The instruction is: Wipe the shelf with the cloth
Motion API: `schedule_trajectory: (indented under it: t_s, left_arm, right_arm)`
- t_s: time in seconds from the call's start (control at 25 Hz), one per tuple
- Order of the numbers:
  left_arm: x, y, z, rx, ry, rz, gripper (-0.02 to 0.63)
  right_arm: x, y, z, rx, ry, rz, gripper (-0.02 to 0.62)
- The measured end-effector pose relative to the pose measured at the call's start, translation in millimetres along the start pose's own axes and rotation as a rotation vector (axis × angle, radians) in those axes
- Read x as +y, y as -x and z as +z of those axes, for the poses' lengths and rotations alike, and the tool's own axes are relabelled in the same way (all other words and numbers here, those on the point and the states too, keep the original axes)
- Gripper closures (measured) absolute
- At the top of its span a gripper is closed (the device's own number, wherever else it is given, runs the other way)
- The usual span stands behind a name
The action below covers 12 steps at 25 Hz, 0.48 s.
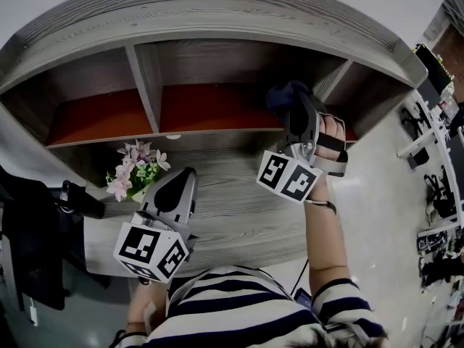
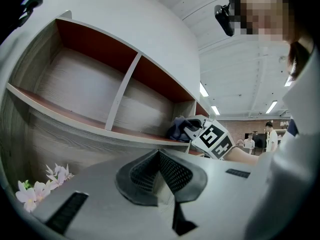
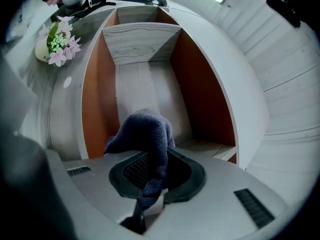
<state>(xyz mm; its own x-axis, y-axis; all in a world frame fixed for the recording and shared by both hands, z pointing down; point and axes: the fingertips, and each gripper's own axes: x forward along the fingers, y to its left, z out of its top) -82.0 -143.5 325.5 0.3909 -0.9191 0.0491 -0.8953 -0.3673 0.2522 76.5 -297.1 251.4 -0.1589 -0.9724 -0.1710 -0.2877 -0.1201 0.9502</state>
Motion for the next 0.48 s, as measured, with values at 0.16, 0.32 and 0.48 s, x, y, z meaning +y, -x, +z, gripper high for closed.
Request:
schedule_trajectory:
  t_s: [0.16,0.32,0.48]
  left_arm:
    - [0,2,0,0.0,-0.004,0.001,0.589]
    - [1,3,2,-0.003,-0.004,0.014,0.589]
    - [3,5,3,-0.009,-0.004,0.025,0.589]
  right_arm:
    - [13,3,-5,0.02,-0.047,0.045,0.537]
    - [21,5,-6,0.022,-0.126,0.085,0.537]
    - [18,11,-5,0.001,-0.301,0.123,0.537]
